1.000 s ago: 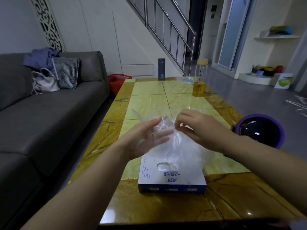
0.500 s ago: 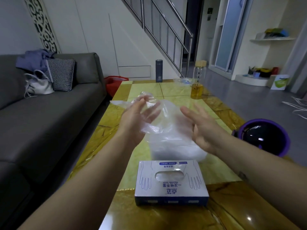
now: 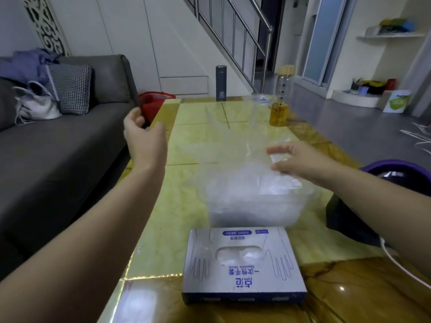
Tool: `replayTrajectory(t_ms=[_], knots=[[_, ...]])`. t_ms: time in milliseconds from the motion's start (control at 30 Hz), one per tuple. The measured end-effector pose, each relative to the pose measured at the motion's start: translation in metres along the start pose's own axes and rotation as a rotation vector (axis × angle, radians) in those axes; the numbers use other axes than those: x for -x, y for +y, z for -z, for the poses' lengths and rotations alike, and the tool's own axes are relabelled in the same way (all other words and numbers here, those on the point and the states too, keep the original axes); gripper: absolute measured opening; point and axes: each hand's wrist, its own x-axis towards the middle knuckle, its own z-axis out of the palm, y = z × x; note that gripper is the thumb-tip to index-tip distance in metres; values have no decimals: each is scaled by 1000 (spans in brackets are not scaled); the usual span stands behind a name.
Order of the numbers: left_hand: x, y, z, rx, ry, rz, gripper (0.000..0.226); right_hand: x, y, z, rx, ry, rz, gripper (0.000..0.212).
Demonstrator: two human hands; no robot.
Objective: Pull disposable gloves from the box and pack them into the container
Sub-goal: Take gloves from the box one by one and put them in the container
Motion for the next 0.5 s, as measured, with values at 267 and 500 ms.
replayTrajectory(t_ms=[267, 500], knots=[[31, 2, -73, -1274, -1252, -623, 41, -22, 12, -15, 500, -131, -13, 60], [32, -47, -96, -1624, -1441, -373, 54, -26, 13, -27, 1121, -214, 6, 54]])
